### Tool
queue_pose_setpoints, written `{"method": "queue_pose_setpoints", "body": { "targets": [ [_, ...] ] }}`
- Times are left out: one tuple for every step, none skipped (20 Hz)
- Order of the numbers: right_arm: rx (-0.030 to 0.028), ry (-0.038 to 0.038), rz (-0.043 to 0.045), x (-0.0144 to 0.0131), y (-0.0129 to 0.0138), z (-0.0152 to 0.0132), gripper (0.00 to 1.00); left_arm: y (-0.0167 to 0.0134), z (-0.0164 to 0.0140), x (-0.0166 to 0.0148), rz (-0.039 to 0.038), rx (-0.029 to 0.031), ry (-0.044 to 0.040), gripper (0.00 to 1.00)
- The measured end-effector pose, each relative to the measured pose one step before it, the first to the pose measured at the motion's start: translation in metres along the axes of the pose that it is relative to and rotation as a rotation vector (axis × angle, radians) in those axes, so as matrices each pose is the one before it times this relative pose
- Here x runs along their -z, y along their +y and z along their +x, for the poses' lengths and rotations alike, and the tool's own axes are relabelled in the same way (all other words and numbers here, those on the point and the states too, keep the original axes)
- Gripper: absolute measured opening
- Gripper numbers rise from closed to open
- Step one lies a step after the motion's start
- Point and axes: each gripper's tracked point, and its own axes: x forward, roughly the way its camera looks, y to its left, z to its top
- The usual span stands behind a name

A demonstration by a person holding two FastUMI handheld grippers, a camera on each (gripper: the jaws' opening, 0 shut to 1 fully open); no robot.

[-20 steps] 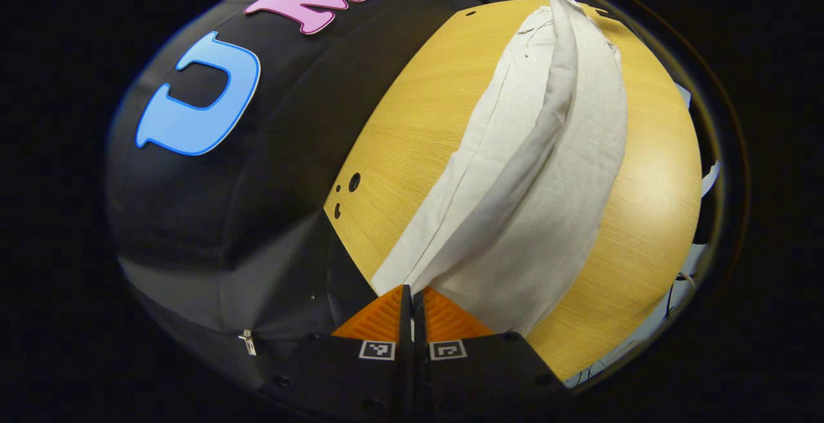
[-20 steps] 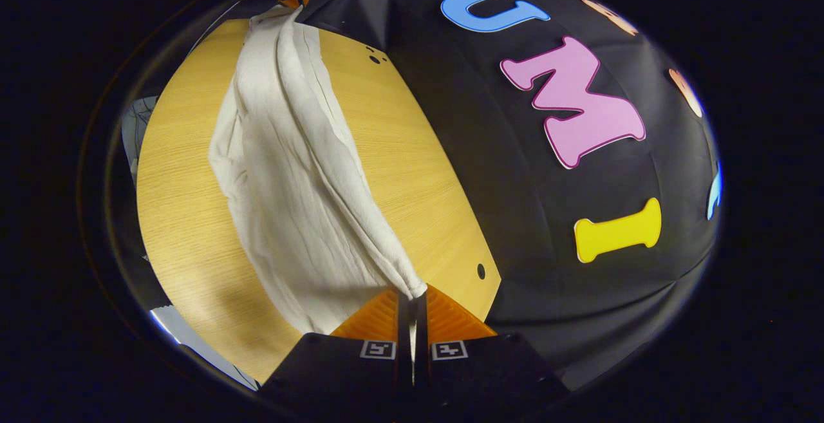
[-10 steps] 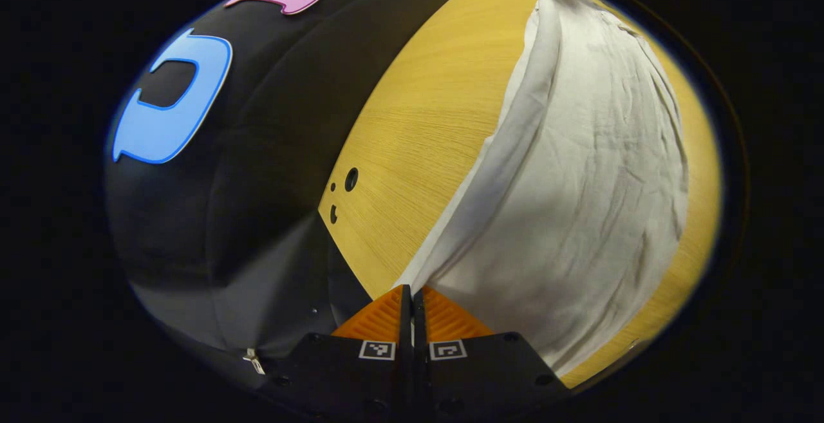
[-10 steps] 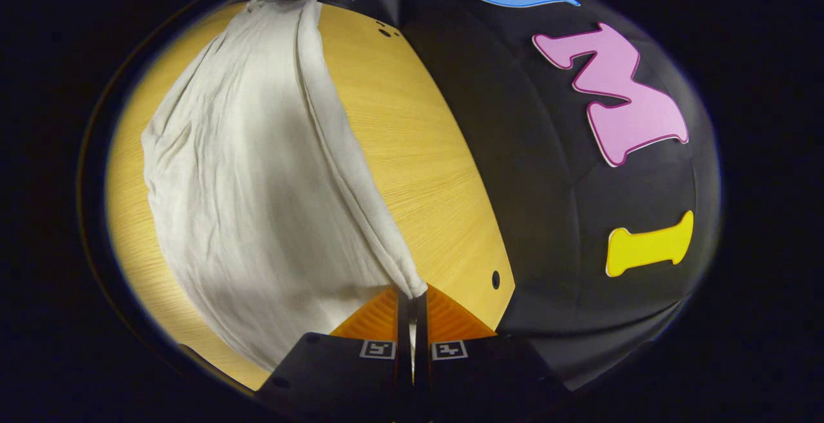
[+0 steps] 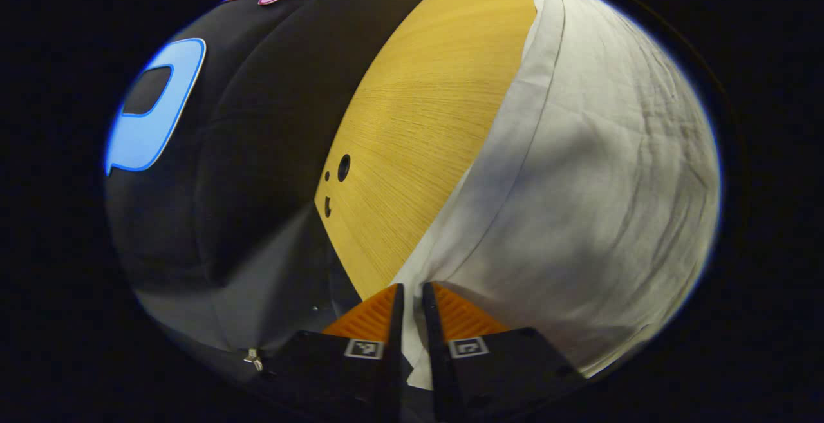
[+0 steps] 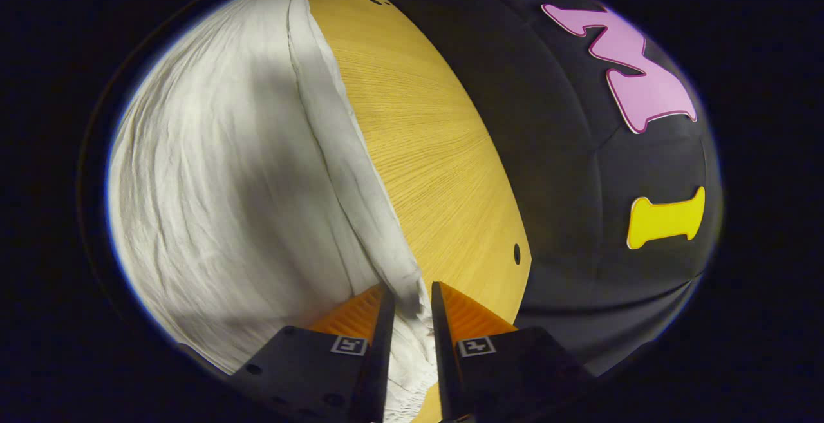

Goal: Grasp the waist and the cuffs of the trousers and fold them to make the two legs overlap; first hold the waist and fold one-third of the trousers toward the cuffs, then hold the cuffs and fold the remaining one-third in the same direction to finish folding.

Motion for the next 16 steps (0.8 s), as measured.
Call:
{"method": "queue_pose_setpoints", "body": {
  "targets": [
    [0.01502, 0.00475, 0.00066, 0.00158, -0.00422, -0.00071, 0.48, -0.00014, 0.0012, 0.00109, 0.0128, -0.01623, 0.00566, 0.56],
    [0.01947, 0.00247, 0.00326, 0.0005, -0.00822, -0.00373, 0.53, 0.0062, -0.00397, 0.00085, 0.01441, -0.02906, -0.00655, 0.78],
    [0.01131, 0.00568, 0.01453, 0.00491, -0.0054, 0.00043, 0.75, 0.0002, -0.00117, 0.0017, -0.00674, -0.00231, -0.00124, 0.99],
    [0.01085, 0.01405, 0.01609, 0.00553, -0.00441, -0.00455, 0.74, -0.00036, -0.0018, 0.0037, -0.00723, 0.0038, 0.00234, 0.98],
    [0.00564, 0.01268, 0.02049, 0.0065, -0.0051, -0.00349, 0.81, 0.00241, -0.00239, 0.00395, -0.0018, -0.00439, 0.00272, 0.98],
    [0.00304, 0.01022, 0.02488, 0.0062, -0.0041, -0.00401, 0.82, 0.00353, -0.00169, 0.0074, 0.00192, -0.0022, 0.00716, 0.98],
    [0.00783, 0.00662, 0.02198, 0.00662, -0.00555, -0.00508, 0.84, 0.00362, -0.00192, 0.00653, 0.00485, -0.00446, 0.00451, 0.98],
    [0.01344, 0.00697, 0.02211, 0.00779, -0.00785, -0.00543, 0.84, 0.00397, -0.00262, 0.00612, 0.0036, -0.00652, 0.00284, 0.98],
    [0.00878, 0.0033, 0.01996, 0.00436, -0.00551, -0.00689, 0.84, 0.00352, -0.00509, 0.00855, 0.00034, -0.0073, 0.00366, 0.98],
    [0.01589, -0.00014, 0.02549, 0.00564, -0.00688, -0.00878, 0.84, 0.00297, -0.00475, 0.00841, -0.00152, -0.00546, 0.00466, 0.98],
    [0.01577, -0.00049, 0.02801, 0.00517, -0.00716, -0.00865, 0.84, 0.00304, -0.00469, 0.00771, -0.00413, -0.0102, 0.00575, 0.98],
    [0.025, 0.00935, 0.03594, 0.00604, -0.009, -0.00777, 0.84, 0.00496, -0.00582, 0.00931, -0.00975, -0.02042, 0.00742, 0.98],
    [0.02392, 0.01426, 0.05219, 0.00524, -0.009, -0.00987, 0.84, 0.00541, -0.00869, 0.01059, -0.02059, -0.02241, 0.00777, 0.98],
    [0.01537, 0.01014, 0.0708, 0.00422, -0.0044, -0.01058, 0.84, 0.00386, -0.01164, 0.00637, -0.03383, -0.02282, 0.00182, 0.98],
    [0.01118, 0.00586, 0.08078, 0.00175, -0.00363, -0.00993, 0.84, 0.00192, -0.00704, 0.00244, -0.03318, -0.01089, -0.00521, 0.97],
    [0.00738, 0.00245, 0.08781, 0.00221, -0.00291, -0.00869, 0.84, 0.00397, -0.01052, 0.00103, -0.03838, -0.01399, -0.0091, 0.97]
  ]
}}
